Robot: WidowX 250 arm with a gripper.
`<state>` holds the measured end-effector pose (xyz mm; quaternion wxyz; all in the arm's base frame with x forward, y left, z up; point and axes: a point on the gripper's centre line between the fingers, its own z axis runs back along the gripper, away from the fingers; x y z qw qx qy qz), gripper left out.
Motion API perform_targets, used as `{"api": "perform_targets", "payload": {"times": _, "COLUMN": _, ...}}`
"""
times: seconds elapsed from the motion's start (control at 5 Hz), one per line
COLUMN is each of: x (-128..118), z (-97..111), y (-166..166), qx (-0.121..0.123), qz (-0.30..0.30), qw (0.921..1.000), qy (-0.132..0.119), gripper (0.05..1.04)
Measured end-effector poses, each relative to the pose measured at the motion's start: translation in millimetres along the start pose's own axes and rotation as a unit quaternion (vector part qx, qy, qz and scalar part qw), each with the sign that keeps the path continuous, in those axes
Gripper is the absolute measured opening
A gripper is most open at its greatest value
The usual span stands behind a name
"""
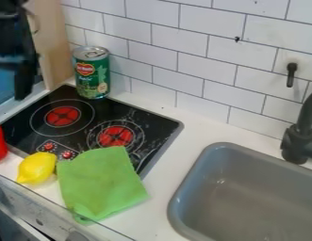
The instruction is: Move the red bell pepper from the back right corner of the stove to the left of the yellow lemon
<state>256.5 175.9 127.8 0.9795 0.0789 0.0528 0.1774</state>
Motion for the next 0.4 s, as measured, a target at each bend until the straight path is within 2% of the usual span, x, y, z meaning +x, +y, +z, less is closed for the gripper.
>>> {"api": "perform_targets", "payload": {"times": 0.2, "x": 12.6, "z": 14.4, "y": -37.6, "qx": -0.020, "qz": -0.085, "qw": 0.9958, "qy": -0.027, "gripper": 1.001}}
{"api": "perform_targets", "payload": {"times": 0.4, "x": 18.8, "z": 10.1, "y": -82.5, "qx": -0.029, "qz": -0.182, "qw": 0.9826, "qy": -0.024, "gripper": 1.001}}
